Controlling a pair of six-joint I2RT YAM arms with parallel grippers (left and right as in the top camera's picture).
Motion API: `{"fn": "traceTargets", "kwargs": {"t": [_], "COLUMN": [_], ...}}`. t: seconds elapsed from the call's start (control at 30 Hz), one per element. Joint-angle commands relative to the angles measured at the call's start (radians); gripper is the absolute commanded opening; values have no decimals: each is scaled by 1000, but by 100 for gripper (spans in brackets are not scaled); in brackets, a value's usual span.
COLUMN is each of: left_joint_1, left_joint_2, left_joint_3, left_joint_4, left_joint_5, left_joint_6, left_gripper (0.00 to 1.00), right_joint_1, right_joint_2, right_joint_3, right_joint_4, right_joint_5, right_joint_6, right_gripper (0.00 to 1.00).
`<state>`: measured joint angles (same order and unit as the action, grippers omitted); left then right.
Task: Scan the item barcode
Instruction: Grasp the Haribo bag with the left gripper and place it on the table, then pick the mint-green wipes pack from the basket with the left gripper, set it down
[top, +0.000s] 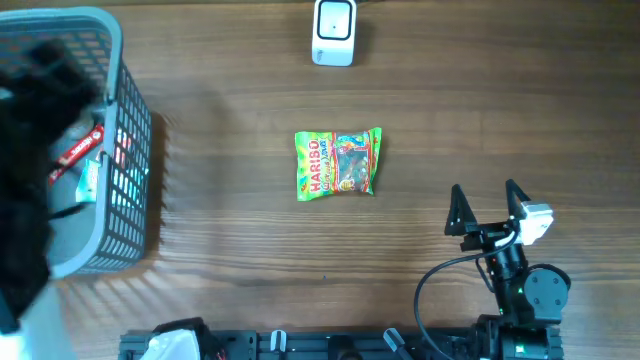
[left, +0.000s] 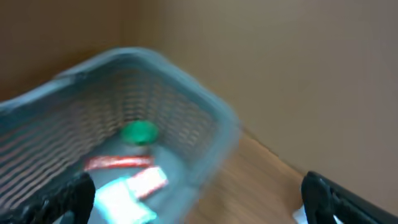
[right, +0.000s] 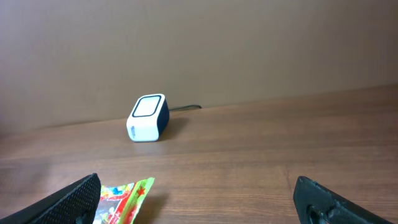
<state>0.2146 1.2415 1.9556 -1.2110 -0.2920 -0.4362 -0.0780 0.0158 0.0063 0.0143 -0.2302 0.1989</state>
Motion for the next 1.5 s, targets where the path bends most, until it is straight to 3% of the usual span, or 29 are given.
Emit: {"fn": "traceTargets", "kwargs": {"t": [0.0,0.1,0.37,0.63,0.67,0.73,0.8,0.87,1.0,1.17,1.3,1.4,1.47], "left_joint_1": [327,427,408,380,373,361,359,366,391,398,349,87,-157], "left_joint_2": [164,346,684,697,697,697,695,680,596,388,204,127,148], "left_joint_3": [-44,-154,-382,-703,-726,-745,-745,-729,-554,-134,-52,-52,-76], "left_joint_4": [-45,-79,65,363,381,385,373,345,198,3,4,23,19], "left_joint_5": [261,307,343,378,378,378,378,378,378,385,572,570,397], "left_joint_6": [-130,-254,-280,-279,-279,-279,-276,-275,-273,-268,-299,-312,-304], "left_gripper": [100,100,100,100,86,40,18,7,8,11,11,12,13], "right_joint_1": [2,2,2,2,2,2,2,2,2,2,2,2,2], "right_joint_2": [-2,-2,-2,-2,-2,-2,-2,-2,-2,-2,-2,-2,-2], "right_joint_3": [-1,-1,-1,-1,-1,-1,-1,-1,-1,-1,-1,-1,-1], "right_joint_4": [3,3,3,3,3,3,3,3,3,2,3,3,3], "right_joint_5": [6,6,6,6,6,6,6,6,6,6,6,6,6], "right_joint_6": [-13,-13,-13,-13,-14,-13,-13,-13,-13,-13,-13,-13,-14], "right_gripper": [100,100,100,99,100,100,100,99,100,100,99,100,100]}}
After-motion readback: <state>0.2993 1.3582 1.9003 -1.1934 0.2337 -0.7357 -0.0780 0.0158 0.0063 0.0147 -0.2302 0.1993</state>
